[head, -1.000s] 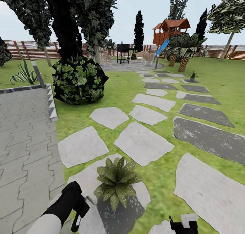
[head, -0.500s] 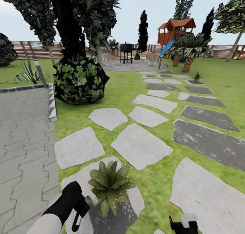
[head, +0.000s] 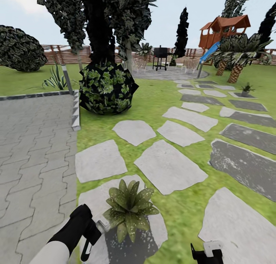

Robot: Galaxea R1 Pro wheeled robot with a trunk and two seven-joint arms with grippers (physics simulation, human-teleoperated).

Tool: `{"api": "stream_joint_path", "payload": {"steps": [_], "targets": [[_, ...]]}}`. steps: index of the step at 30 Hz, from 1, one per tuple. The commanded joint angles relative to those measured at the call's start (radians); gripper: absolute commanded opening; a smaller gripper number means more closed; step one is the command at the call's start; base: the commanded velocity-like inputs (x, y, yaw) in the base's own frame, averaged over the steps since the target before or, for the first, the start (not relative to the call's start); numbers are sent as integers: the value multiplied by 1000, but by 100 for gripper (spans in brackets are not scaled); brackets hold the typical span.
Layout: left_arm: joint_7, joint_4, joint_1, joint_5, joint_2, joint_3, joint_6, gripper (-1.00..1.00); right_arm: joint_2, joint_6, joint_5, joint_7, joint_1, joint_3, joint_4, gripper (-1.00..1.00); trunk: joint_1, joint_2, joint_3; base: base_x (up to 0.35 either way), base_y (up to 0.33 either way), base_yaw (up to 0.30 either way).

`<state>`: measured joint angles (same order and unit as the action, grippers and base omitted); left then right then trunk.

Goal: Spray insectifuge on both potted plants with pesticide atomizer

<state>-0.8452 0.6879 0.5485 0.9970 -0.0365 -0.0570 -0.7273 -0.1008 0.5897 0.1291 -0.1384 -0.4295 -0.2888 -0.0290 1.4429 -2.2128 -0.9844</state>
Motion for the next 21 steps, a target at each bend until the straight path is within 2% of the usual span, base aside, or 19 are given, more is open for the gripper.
{"api": "stream_joint_path", "payload": {"steps": [1, 5, 8, 16, 21], "targets": [[-8, 1, 1, 9, -2, -6, -3, -100, 0, 2, 9, -1, 0, -10, 0, 100, 0, 0, -1, 0, 0, 278], [-8, -2, 1, 9, -2, -5, -3, -100, 0, 2, 9, -1, 0, -10, 0, 100, 0, 0, -1, 0, 0, 269], [-8, -4, 1, 9, -2, -4, -3, -100, -1, 2, 8, -1, 0, -10, 0, 100, 0, 0, -1, 58, -83, 57], [-8, -4, 1, 9, -2, -4, -3, -100, 2, 2, 9, -1, 0, -10, -1, 100, 0, 0, -1, 146, -229, 6], [-8, -4, 1, 9, -2, -4, -3, -100, 7, 2, 9, -1, 0, -10, -2, 100, 0, 0, -1, 148, -238, 231]]}}
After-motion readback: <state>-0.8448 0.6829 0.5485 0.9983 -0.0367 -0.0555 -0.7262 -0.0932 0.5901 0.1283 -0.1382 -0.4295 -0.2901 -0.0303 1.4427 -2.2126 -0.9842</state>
